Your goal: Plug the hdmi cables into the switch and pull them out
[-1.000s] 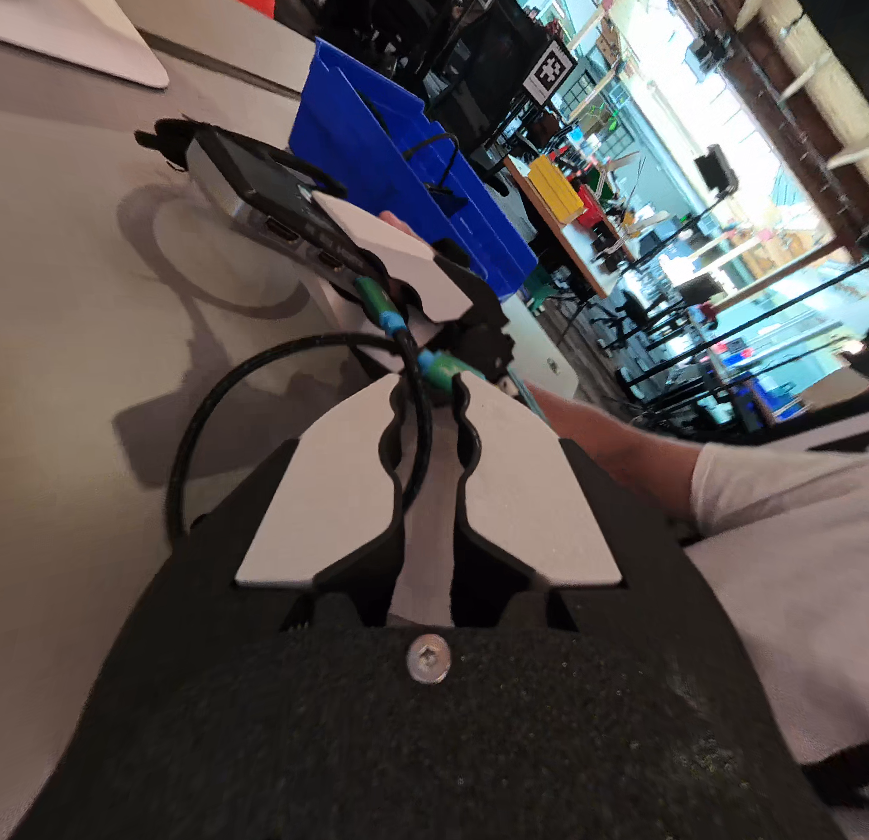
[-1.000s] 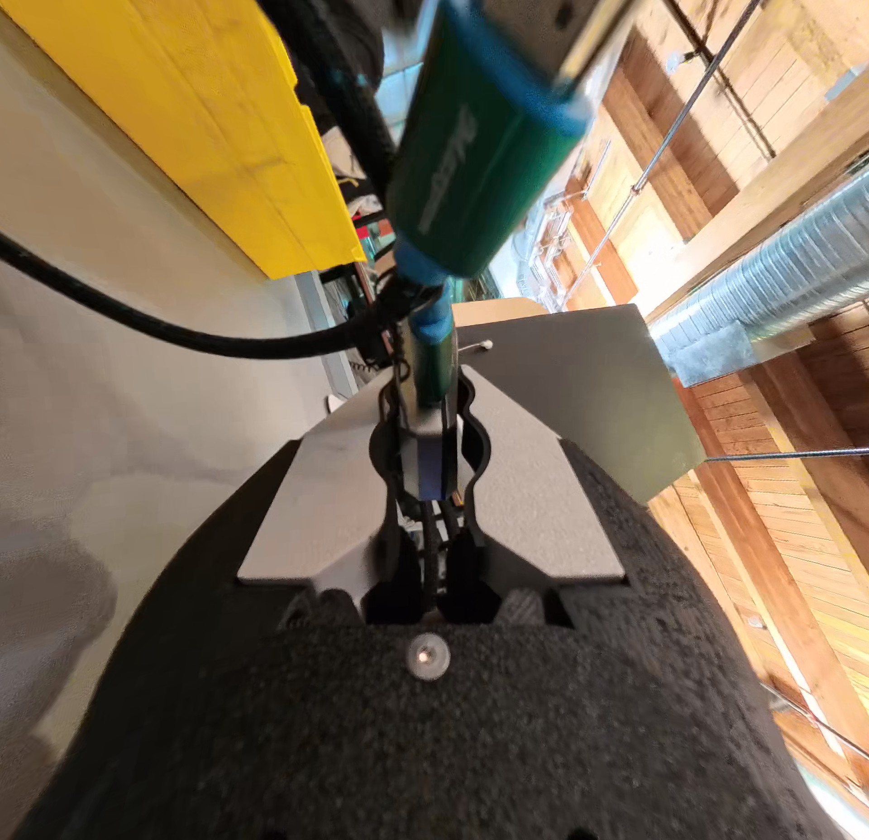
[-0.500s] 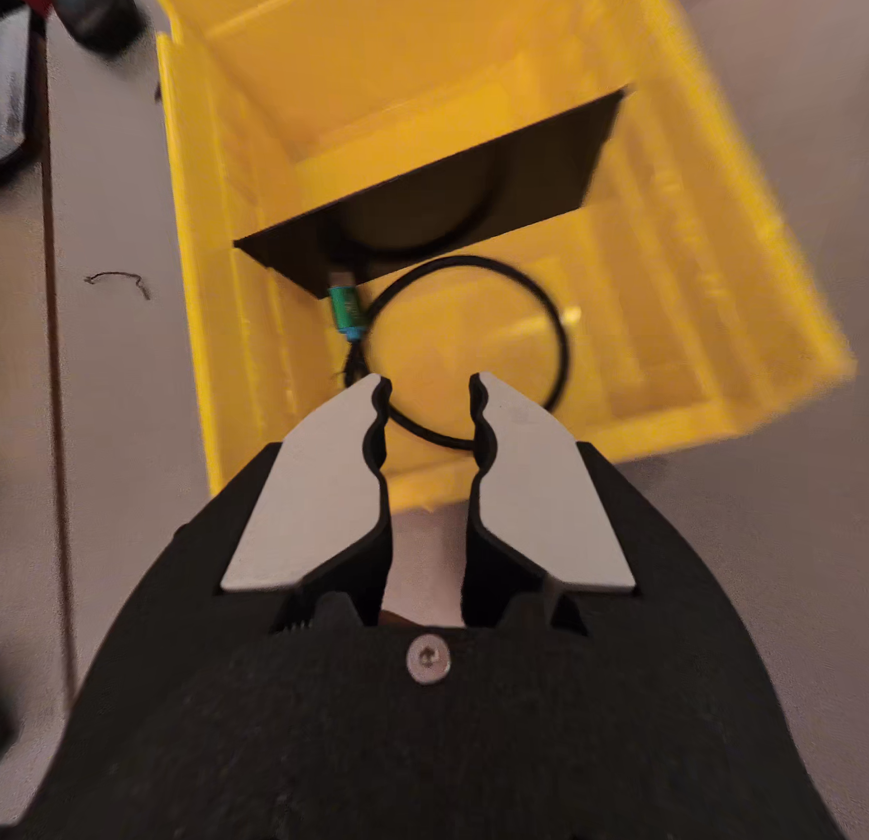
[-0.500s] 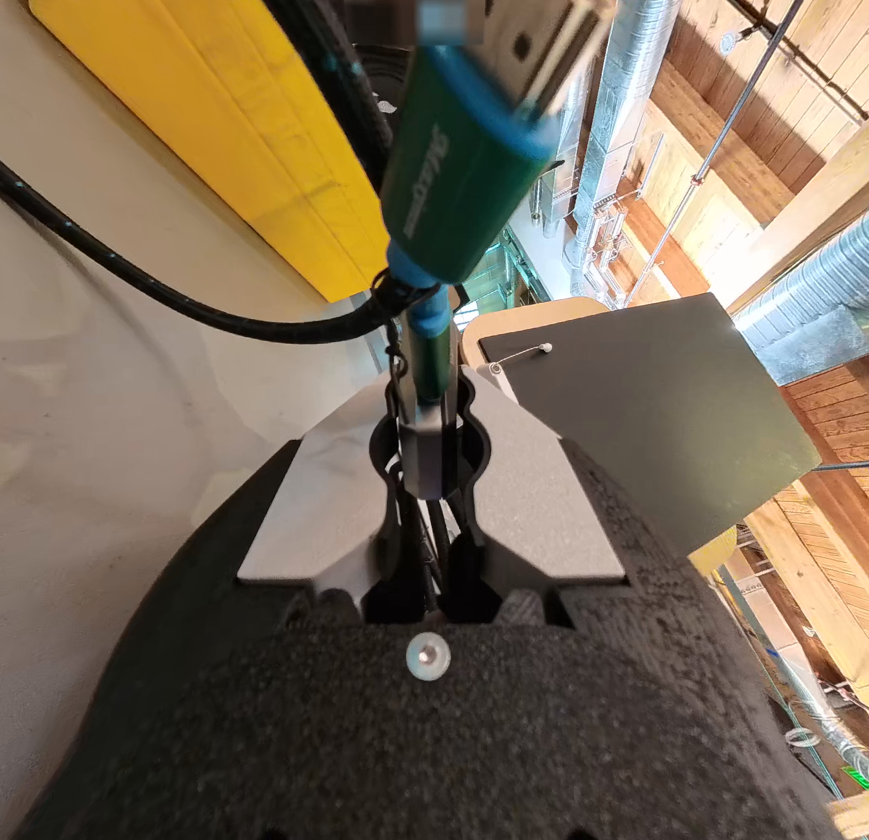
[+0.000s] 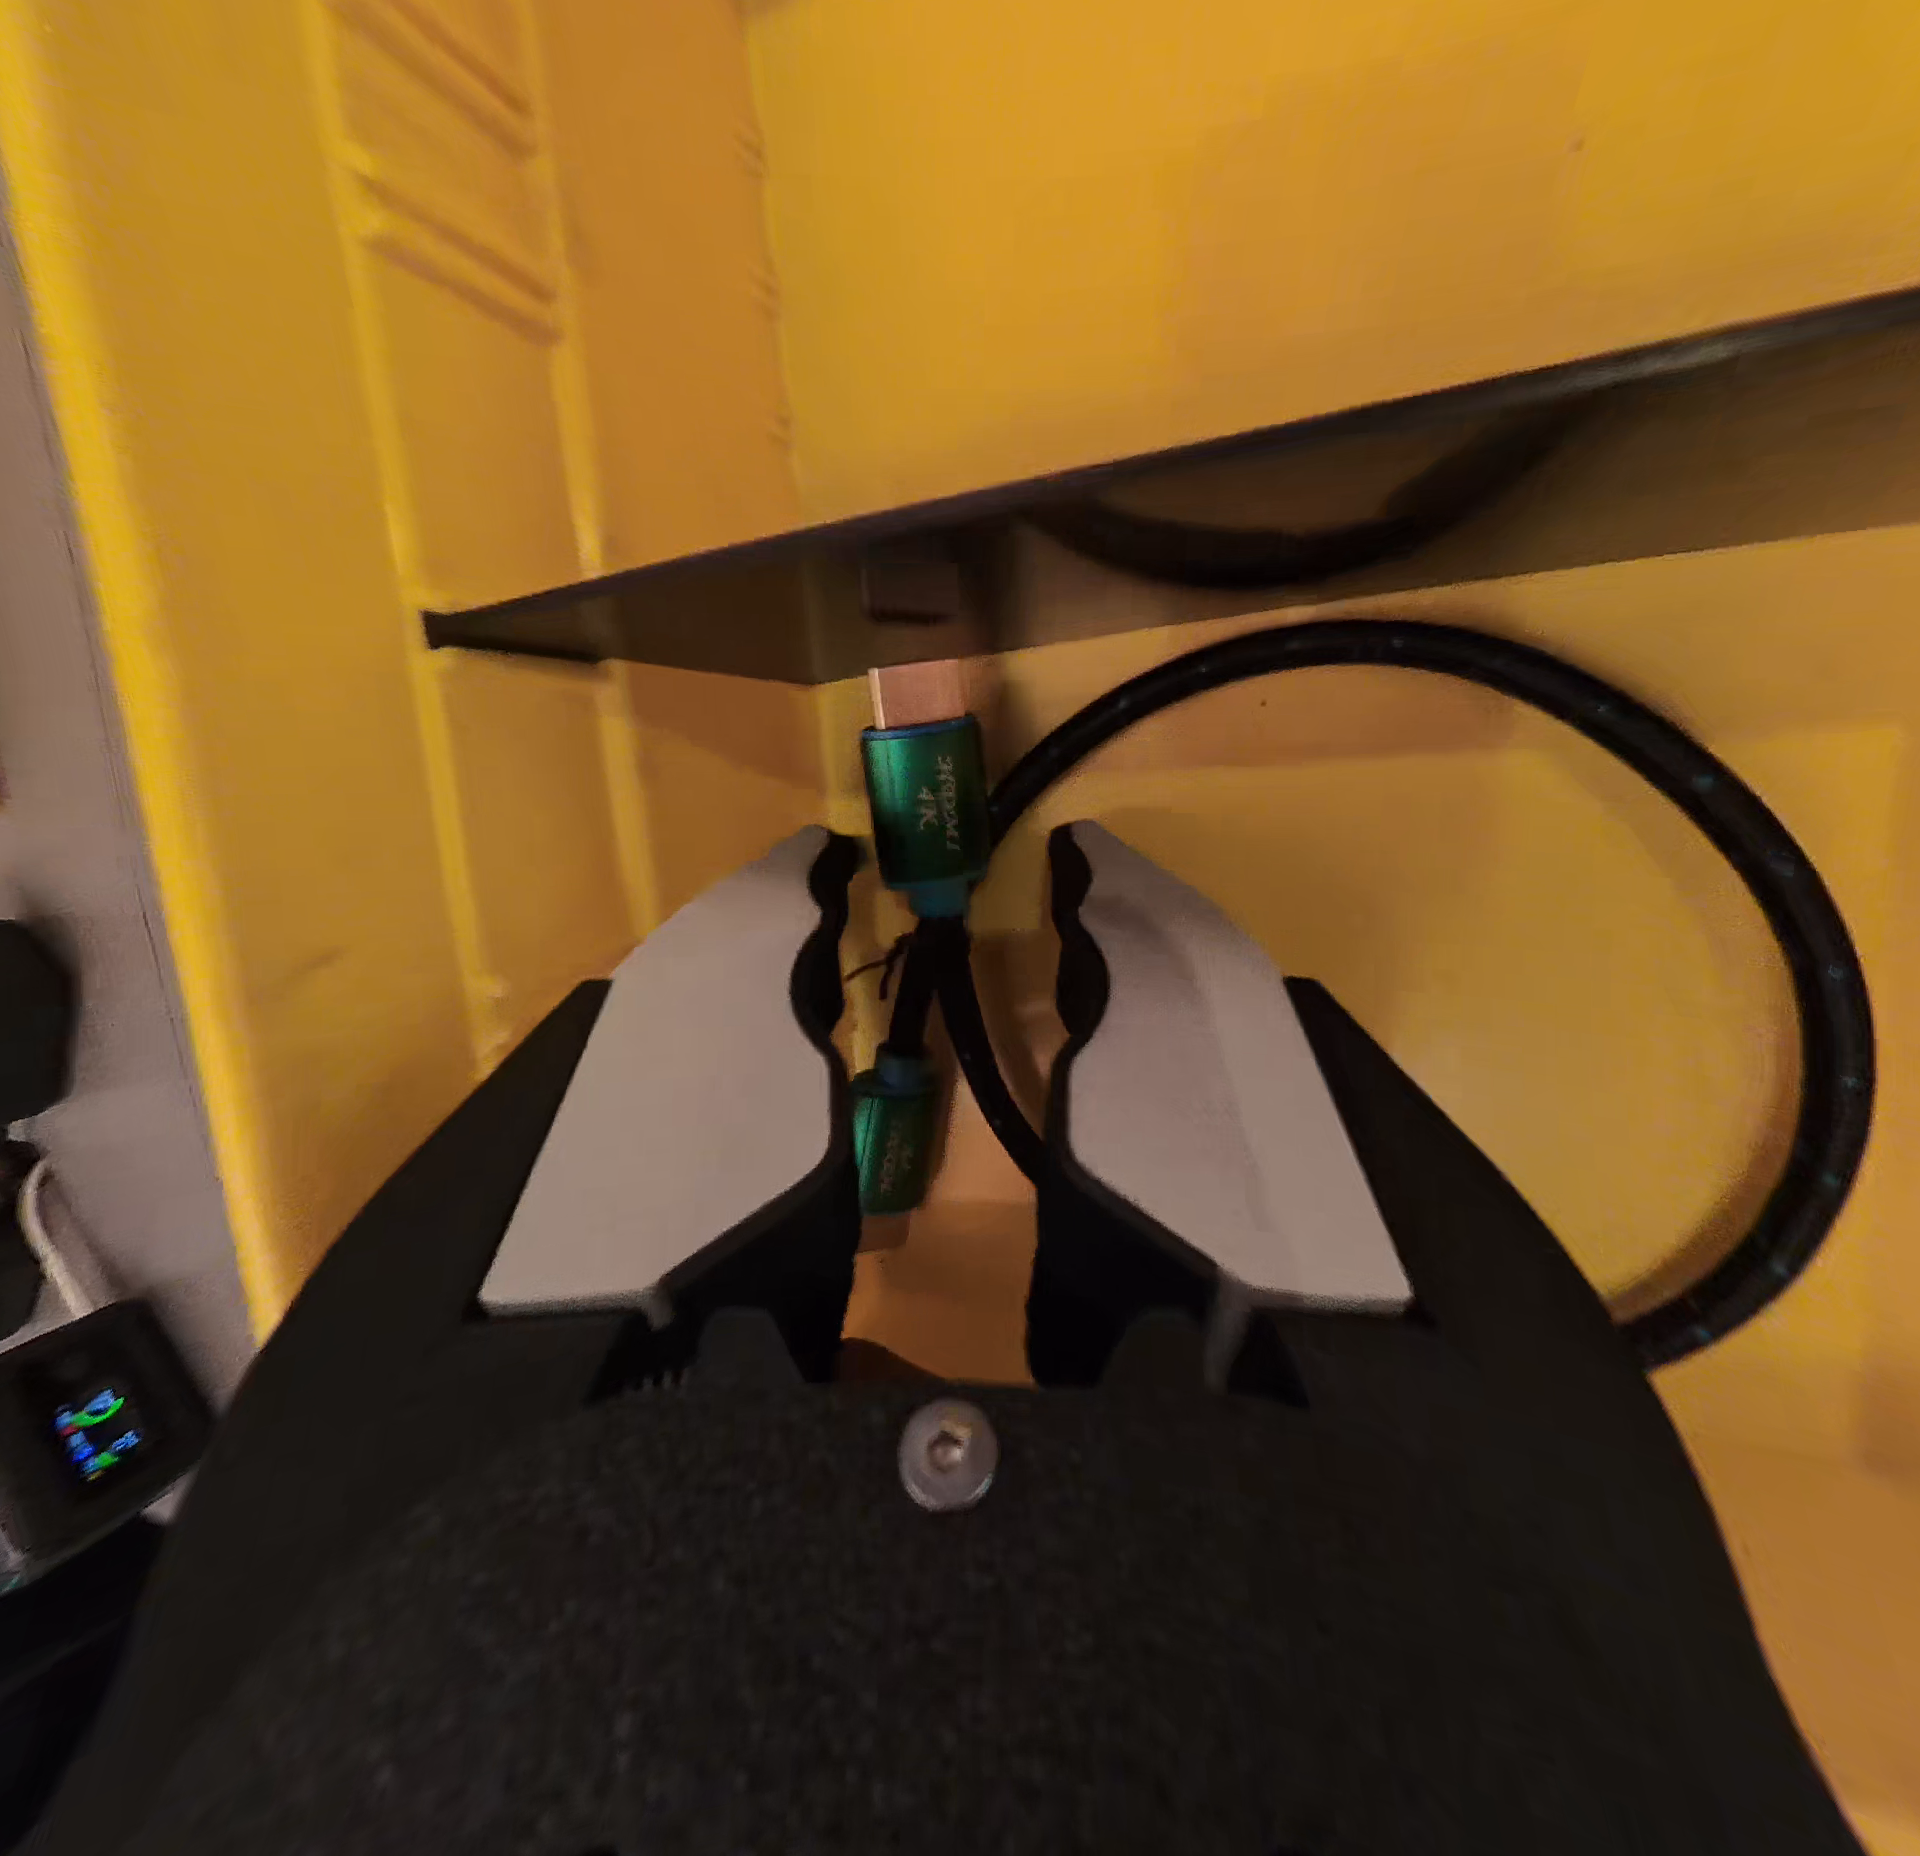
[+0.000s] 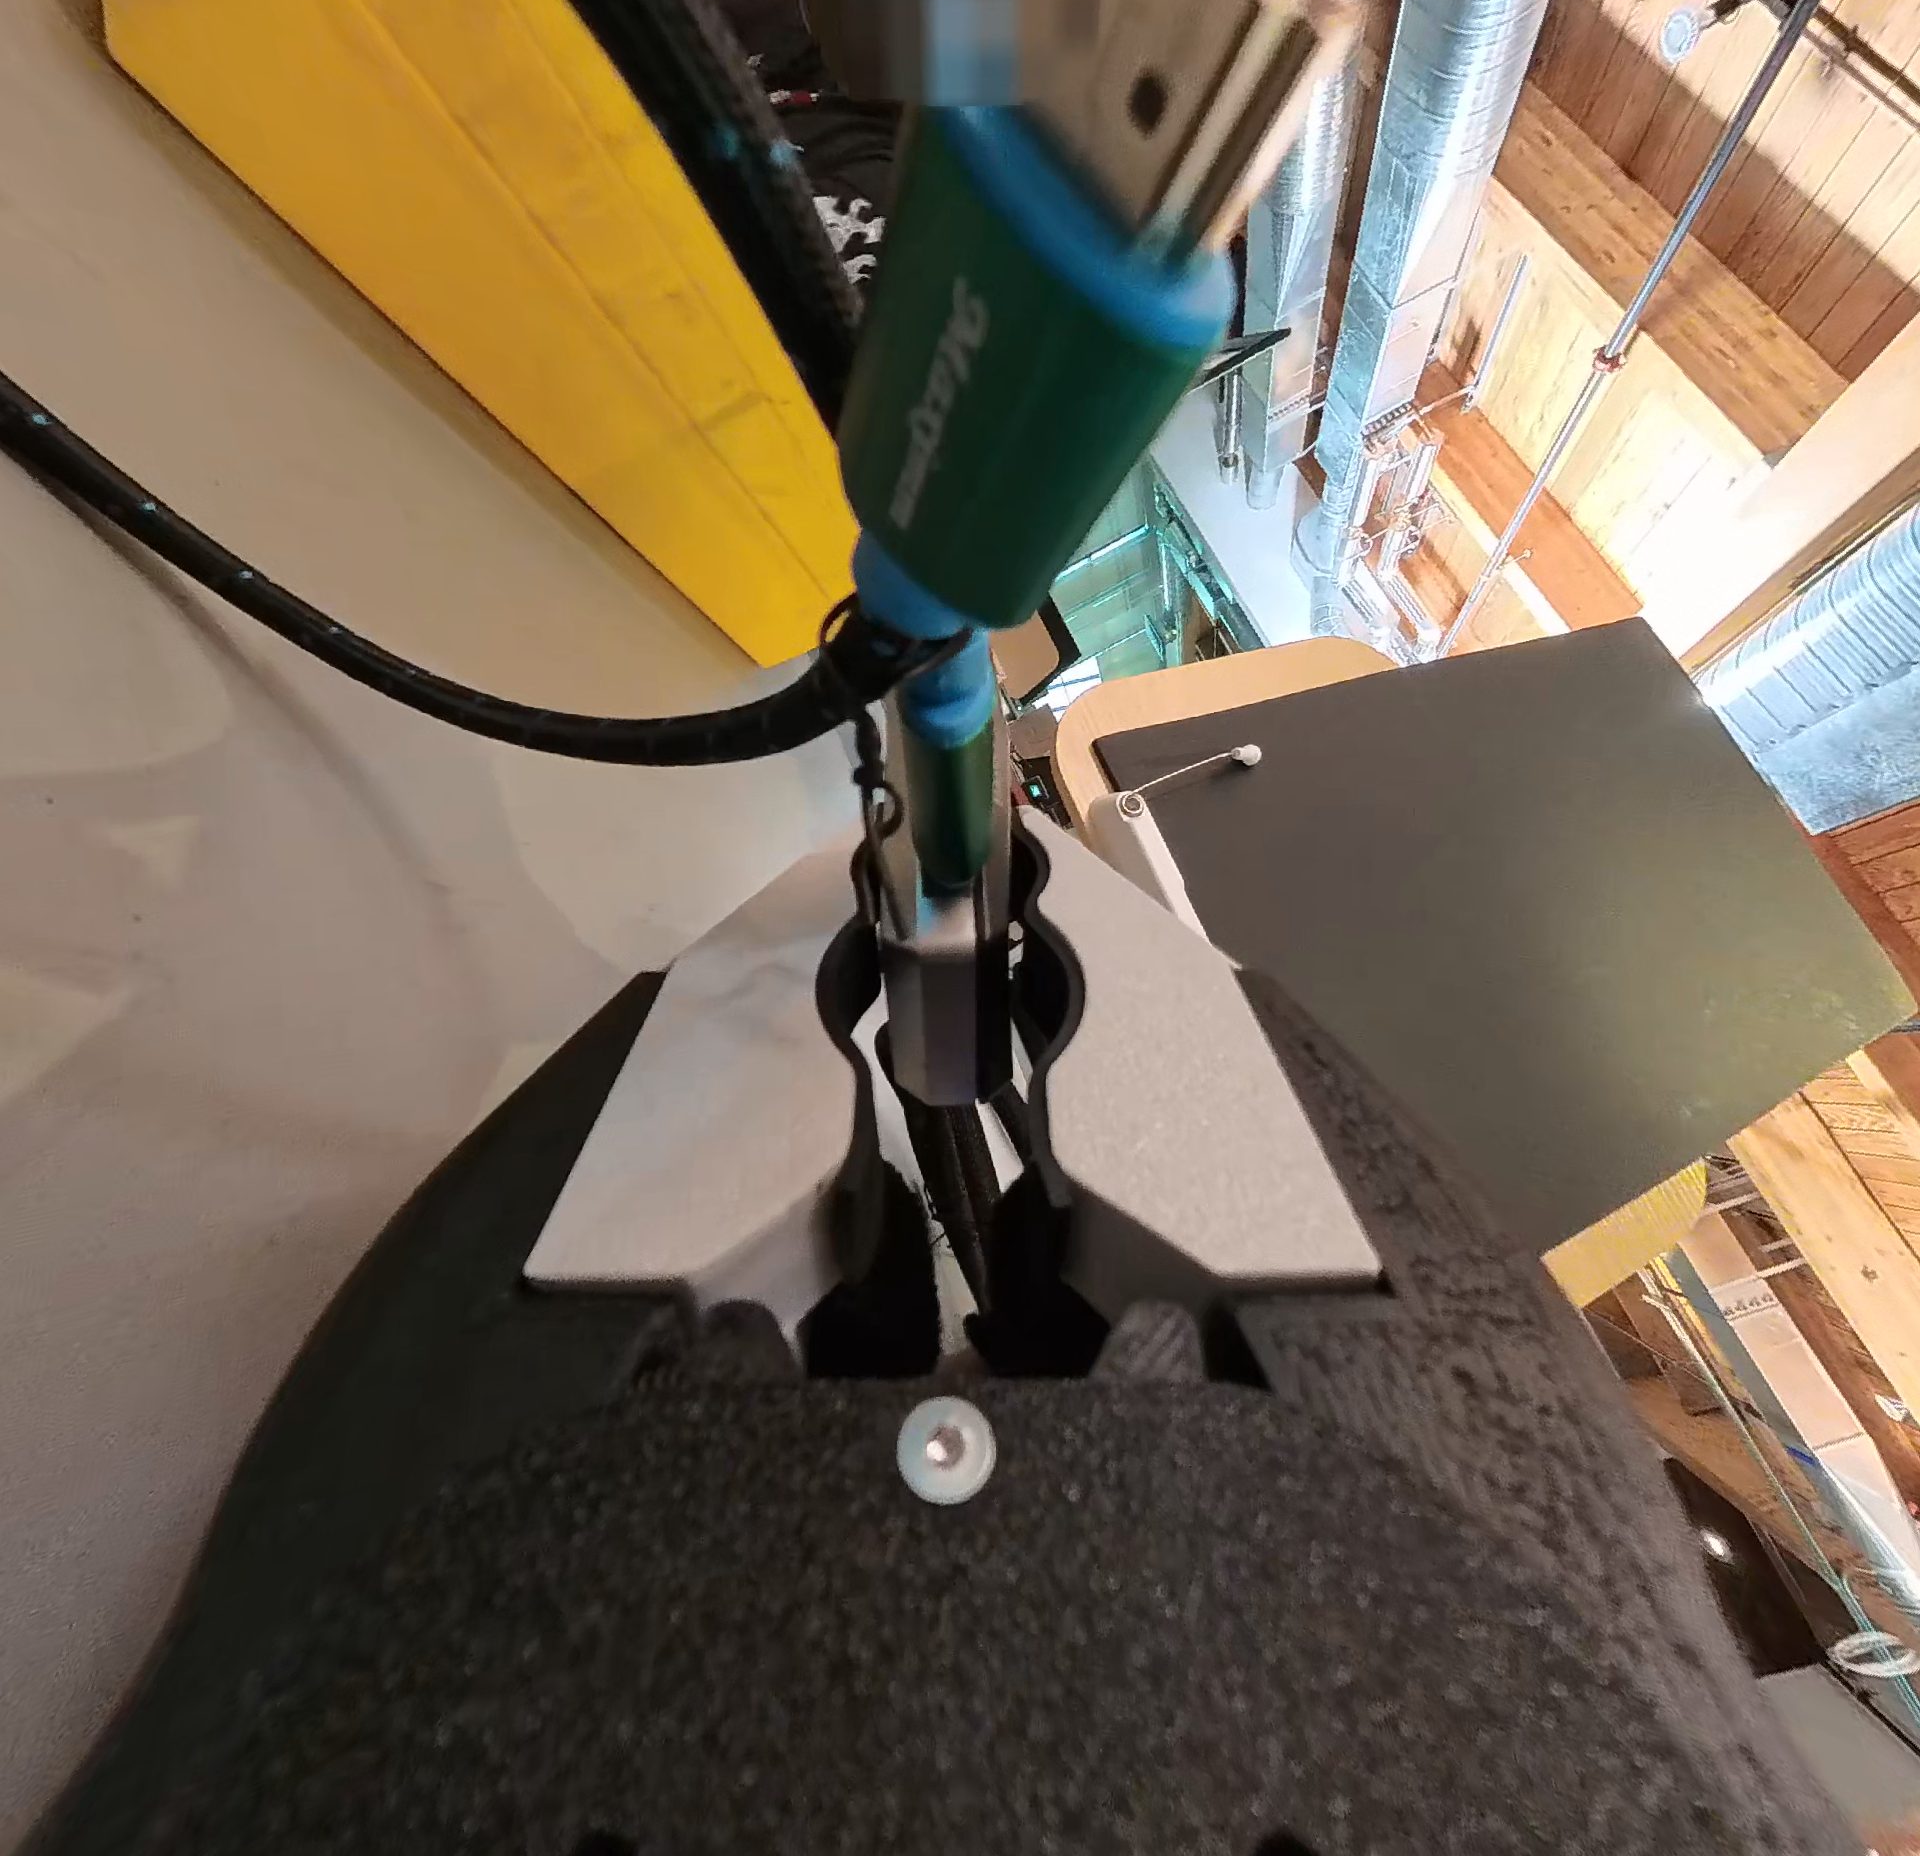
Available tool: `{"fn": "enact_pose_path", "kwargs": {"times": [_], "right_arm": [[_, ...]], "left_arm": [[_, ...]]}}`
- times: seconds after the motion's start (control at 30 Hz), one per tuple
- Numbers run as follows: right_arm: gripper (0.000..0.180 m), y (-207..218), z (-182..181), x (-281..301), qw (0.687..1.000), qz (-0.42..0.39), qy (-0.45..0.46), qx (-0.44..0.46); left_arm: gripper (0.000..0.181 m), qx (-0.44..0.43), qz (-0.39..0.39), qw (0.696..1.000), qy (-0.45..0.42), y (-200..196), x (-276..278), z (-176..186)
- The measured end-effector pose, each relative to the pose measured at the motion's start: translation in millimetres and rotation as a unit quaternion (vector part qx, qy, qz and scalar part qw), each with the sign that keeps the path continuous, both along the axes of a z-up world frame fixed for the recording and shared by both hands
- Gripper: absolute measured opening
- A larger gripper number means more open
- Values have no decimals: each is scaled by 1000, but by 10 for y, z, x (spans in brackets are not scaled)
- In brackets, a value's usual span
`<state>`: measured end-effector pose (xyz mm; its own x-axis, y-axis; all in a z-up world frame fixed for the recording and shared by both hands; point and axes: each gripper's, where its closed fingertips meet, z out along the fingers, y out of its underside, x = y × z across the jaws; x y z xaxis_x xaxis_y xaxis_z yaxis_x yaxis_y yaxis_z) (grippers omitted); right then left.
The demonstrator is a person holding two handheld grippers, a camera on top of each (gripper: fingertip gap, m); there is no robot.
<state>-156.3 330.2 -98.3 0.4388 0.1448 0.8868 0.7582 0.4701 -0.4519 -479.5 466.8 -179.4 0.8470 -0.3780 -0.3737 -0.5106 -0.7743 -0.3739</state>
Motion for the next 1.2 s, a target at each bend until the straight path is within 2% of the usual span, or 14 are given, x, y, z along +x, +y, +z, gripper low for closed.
{"fn": "enact_pose_path", "kwargs": {"times": [0.1,0.23,0.3,0.47,0.57,0.63,0.77,0.97,1.07,1.13,1.2], "right_arm": [[21,-4,-3,0,1000,0,0,-2],[21,-5,-7,1,1000,0,-1,-2],[21,-10,-5,5,1000,-1,-2,-1],[21,-20,44,28,1000,-6,0,9],[21,-37,143,54,999,-17,6,27],[21,-52,212,69,999,-24,9,37],[21,-55,244,105,998,-35,10,47],[21,-47,302,196,997,-42,34,50],[21,-11,281,218,997,-45,43,41],[21,0,259,202,997,-43,41,38],[21,1,246,186,998,-42,39,36]], "left_arm": [[21,-7,-11,1000,5,-53,-5,-26],[19,-7,-32,999,15,-45,-34,-12],[18,30,-39,999,13,-15,-40,106],[17,110,-72,990,-42,-131,61,848],[10,131,-133,978,-95,-420,322,1415],[10,133,-178,970,-97,-661,501,1682],[9,116,-233,962,-87,-1081,686,1907],[10,139,-235,955,-112,-1516,482,2376],[9,61,-285,940,-179,-1789,585,2267],[10,-38,-323,915,-238,-1981,800,1924],[10,-155,-353,882,-272,-2195,983,1426]]}}
